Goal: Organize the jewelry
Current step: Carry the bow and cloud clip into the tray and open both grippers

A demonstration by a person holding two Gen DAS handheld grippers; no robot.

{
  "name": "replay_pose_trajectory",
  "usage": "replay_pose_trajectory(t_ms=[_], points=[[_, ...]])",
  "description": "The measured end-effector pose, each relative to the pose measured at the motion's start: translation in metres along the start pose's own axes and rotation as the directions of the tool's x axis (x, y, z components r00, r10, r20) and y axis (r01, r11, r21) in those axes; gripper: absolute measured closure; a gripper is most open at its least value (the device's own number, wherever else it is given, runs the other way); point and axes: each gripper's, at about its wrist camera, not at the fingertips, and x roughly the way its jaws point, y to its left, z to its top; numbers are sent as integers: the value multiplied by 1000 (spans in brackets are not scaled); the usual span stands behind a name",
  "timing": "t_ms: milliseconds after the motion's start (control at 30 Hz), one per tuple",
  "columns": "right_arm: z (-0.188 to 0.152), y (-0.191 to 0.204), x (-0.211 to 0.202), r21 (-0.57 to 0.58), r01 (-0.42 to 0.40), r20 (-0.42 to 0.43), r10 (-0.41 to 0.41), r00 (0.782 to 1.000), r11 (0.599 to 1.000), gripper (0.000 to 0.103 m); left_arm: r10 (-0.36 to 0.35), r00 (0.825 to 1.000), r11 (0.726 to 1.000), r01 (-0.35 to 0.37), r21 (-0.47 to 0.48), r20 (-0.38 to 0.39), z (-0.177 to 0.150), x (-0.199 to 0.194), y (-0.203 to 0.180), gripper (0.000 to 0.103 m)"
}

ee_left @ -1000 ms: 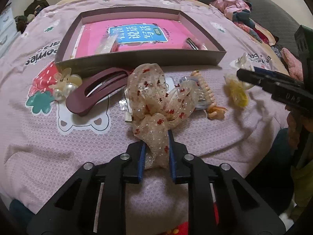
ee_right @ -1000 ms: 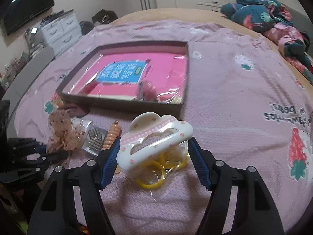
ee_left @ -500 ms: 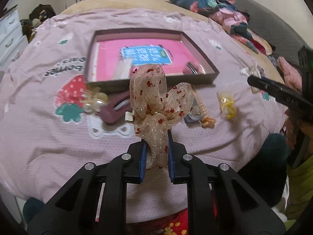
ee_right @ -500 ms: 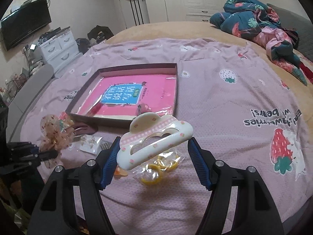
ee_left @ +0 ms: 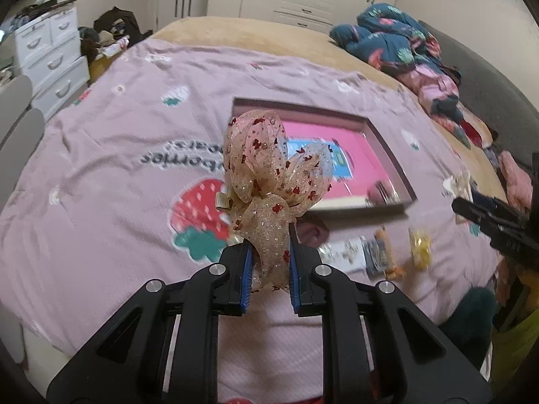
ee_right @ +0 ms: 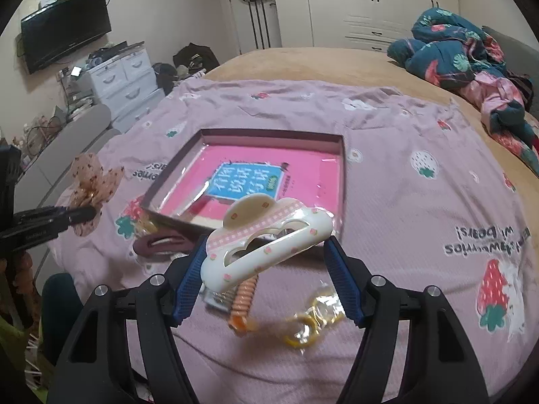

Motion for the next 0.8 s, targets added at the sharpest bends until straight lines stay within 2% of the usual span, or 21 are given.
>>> replay_pose_trajectory(t_ms=[200, 400, 500, 800], points=[[24, -3, 13, -5, -10, 10, 10, 1000, 1000, 36, 8, 1000, 1000, -8, -4, 25, 30, 8, -2, 93], [60, -10, 25, -55, 24, 57, -21, 998, 998, 36, -31, 999, 999, 31, 17, 16, 55, 30, -20, 93], [75, -16, 35, -58, 38, 50, -35, 998, 998, 36, -49, 999, 998, 48, 29, 12, 61, 41, -31, 93], [97, -33, 70, -77, 65, 8, -64, 998, 995, 36, -93, 991, 994, 98, 53, -91, 67, 99, -59, 92]])
